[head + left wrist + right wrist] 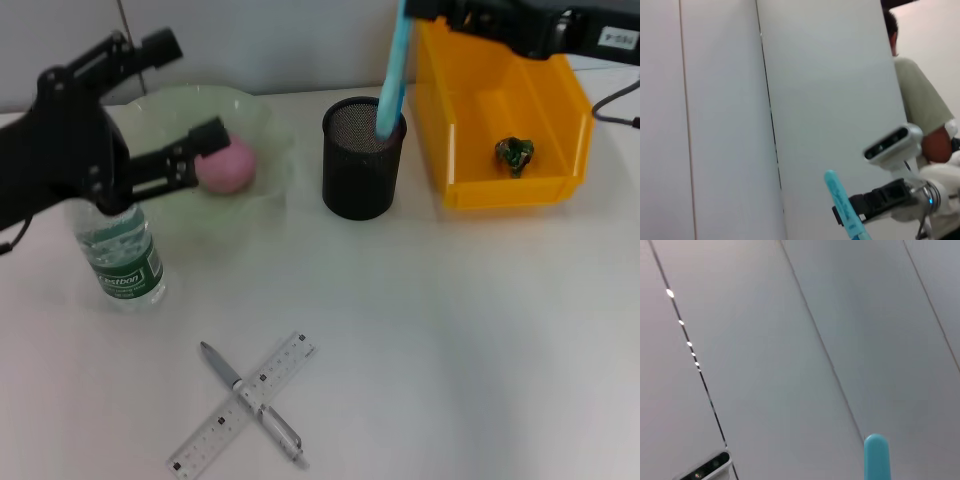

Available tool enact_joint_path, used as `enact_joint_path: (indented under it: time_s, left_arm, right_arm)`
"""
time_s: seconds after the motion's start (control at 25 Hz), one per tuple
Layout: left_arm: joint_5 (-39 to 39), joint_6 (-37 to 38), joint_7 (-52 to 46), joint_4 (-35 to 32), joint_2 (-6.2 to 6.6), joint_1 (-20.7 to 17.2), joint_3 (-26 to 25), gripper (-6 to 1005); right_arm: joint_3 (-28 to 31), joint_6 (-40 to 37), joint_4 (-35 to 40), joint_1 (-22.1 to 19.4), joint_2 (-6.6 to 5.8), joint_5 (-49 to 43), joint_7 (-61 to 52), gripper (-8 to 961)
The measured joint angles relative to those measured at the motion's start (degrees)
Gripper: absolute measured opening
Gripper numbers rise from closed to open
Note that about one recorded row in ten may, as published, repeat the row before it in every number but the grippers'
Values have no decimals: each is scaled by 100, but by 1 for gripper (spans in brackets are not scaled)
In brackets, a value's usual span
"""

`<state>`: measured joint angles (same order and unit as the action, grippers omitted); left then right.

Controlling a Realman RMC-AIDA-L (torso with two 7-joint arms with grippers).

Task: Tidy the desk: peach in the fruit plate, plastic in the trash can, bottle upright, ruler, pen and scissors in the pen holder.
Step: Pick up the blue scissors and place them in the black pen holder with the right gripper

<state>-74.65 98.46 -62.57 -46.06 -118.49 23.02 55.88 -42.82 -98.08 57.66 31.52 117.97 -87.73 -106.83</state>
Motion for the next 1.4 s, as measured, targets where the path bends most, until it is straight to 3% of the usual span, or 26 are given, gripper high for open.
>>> enact_joint_path:
  time_s: [0.32,0.48,0.68,0.88,1.12,1.4]
  left_arm:
    - [103,35,-428,-198,15,316,-7,872]
    - [105,16,-1008,-536,23,483,-7,872]
    - [52,-33,-2021,-972,51,592,-180,872]
    - [-5,-87,-2487,-1139,68,549,-284,872]
    - [-433,-117,-2313,-1136,112,290,-373,872]
    - [-560,-186,-1279,-746,42,-47,-376,872]
  right_arm:
    - [-15,-67,-388,2,31,283,1302,202]
    - [-125,-83,-426,5,113,318,2261,202]
    - [-364,67,-316,-21,103,166,3261,201]
    - [-424,511,351,-161,118,-407,3921,201]
    - [-514,1058,1488,-395,148,-1043,4501,201]
    - [-1773,2360,2588,-594,150,-2504,5014,201]
